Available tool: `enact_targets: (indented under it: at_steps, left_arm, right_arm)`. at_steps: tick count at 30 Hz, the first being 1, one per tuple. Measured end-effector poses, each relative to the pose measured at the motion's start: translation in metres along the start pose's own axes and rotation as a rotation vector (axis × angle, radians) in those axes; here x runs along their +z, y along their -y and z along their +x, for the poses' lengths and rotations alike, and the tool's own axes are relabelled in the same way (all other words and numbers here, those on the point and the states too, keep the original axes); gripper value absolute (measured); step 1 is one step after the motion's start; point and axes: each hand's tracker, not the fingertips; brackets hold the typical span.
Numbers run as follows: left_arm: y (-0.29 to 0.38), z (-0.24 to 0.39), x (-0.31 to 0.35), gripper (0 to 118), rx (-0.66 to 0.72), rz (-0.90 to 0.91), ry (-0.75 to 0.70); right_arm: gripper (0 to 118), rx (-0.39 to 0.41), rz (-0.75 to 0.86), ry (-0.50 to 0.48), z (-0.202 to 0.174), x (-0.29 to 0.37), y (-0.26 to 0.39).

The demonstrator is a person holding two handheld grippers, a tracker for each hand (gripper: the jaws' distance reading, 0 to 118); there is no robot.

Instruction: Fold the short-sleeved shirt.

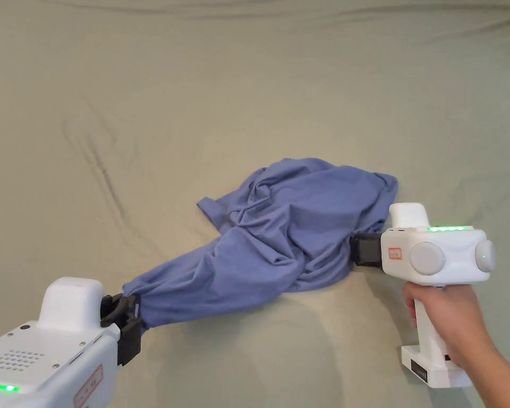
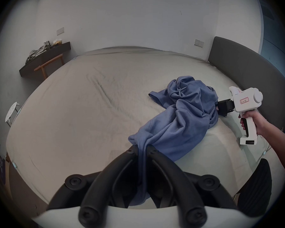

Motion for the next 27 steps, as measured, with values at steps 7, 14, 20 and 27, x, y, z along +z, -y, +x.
enact_targets:
  at_steps: [7,14,20,27]
  left_arm:
    - [-0.002,-0.004,-0.001,7,0.013,0.009,0.0]
    - [-0.037,-0.01,0.04,7,0.027,0.188,0.022]
    - [-0.084,-0.016,0.092,7,0.087,0.377,0.031]
    - [-0.13,-0.015,0.155,7,0.108,0.581,0.019]
  right_arm:
    - [6,0.134,0.076,0.011,-0.014,0.027,0.0]
    - [6,-0.003,0.401,0.041,0.002,0.134,-0.001]
    - [6,-0.108,0.687,0.078,0.01,0.252,0.0]
    - [6,-0.123,0.951,0.128,-0.001,0.354,0.0]
